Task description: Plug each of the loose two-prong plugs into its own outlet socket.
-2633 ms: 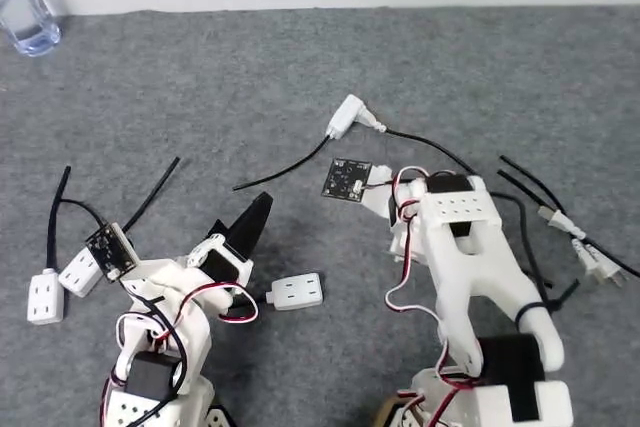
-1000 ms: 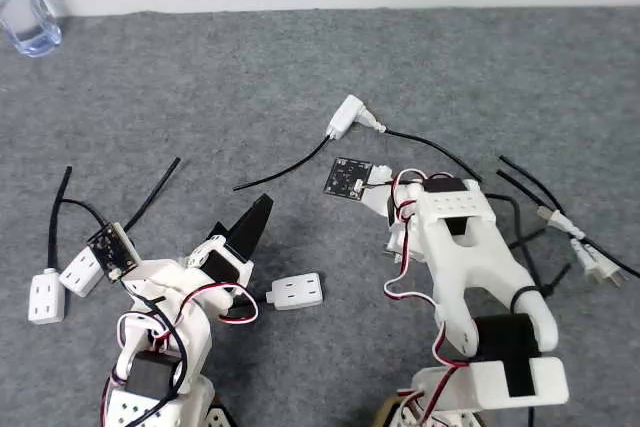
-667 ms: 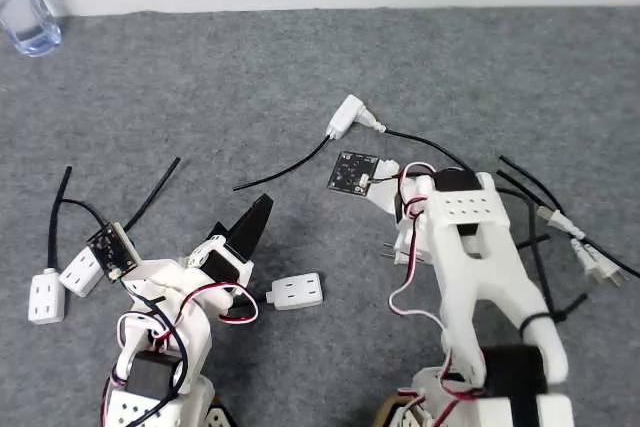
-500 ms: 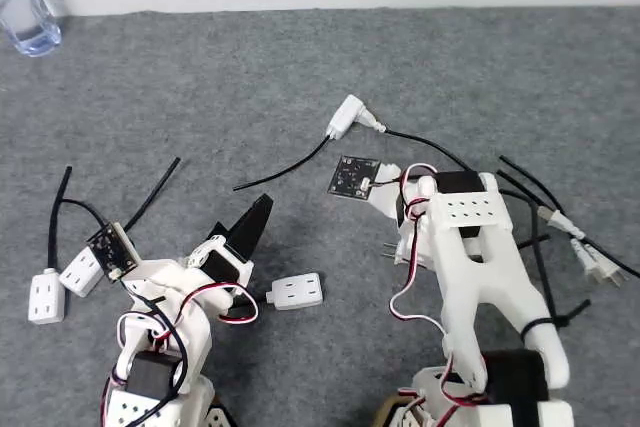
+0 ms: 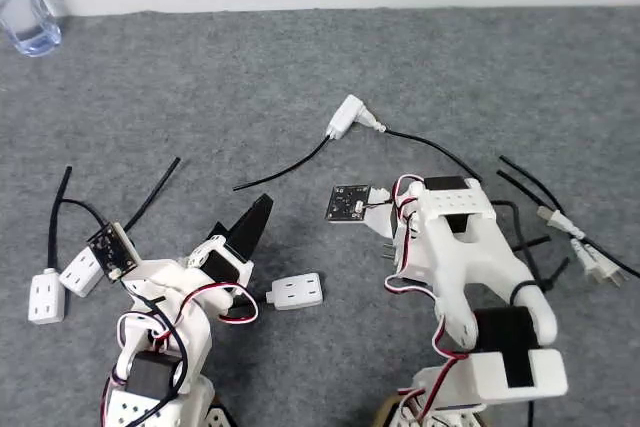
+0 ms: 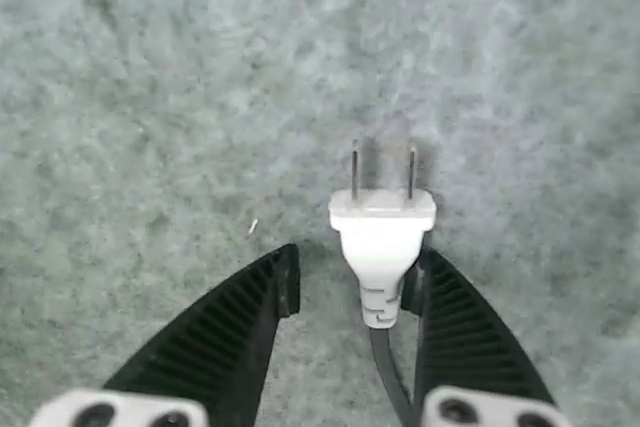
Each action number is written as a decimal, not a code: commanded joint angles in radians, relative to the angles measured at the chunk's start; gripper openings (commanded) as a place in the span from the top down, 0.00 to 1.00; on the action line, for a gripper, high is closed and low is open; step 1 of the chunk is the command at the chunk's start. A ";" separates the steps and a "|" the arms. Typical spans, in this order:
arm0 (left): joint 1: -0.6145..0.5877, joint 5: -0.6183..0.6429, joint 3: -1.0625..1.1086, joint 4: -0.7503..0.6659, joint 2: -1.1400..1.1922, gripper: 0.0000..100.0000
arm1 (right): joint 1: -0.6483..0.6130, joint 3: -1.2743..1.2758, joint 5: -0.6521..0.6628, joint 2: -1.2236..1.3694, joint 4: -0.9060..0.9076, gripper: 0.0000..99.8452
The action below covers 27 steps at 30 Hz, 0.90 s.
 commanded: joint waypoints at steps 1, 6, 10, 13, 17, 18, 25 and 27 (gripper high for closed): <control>0.006 0.000 -0.013 -0.003 -0.009 0.67 | -0.010 -0.028 0.011 0.001 -0.012 0.80; 0.006 -0.037 -0.013 0.000 -0.009 0.67 | -0.038 -0.040 0.014 0.002 -0.012 0.80; 0.000 -0.041 -0.013 0.000 -0.009 0.67 | -0.064 -0.040 0.009 0.002 -0.012 0.81; 0.000 -0.041 -0.013 0.000 -0.009 0.67 | -0.067 -0.048 0.009 0.002 -0.013 0.81; -0.002 -0.041 -0.013 0.000 -0.009 0.67 | -0.068 -0.061 0.000 0.002 -0.012 0.81; -0.002 -0.041 -0.013 0.000 -0.011 0.67 | -0.070 -0.061 0.000 0.002 -0.012 0.81; -0.002 -0.041 -0.013 0.000 -0.011 0.67 | -0.082 -0.075 0.003 0.004 -0.012 0.81; -0.002 -0.041 -0.013 0.002 -0.011 0.67 | -0.082 -0.075 0.011 0.005 -0.013 0.81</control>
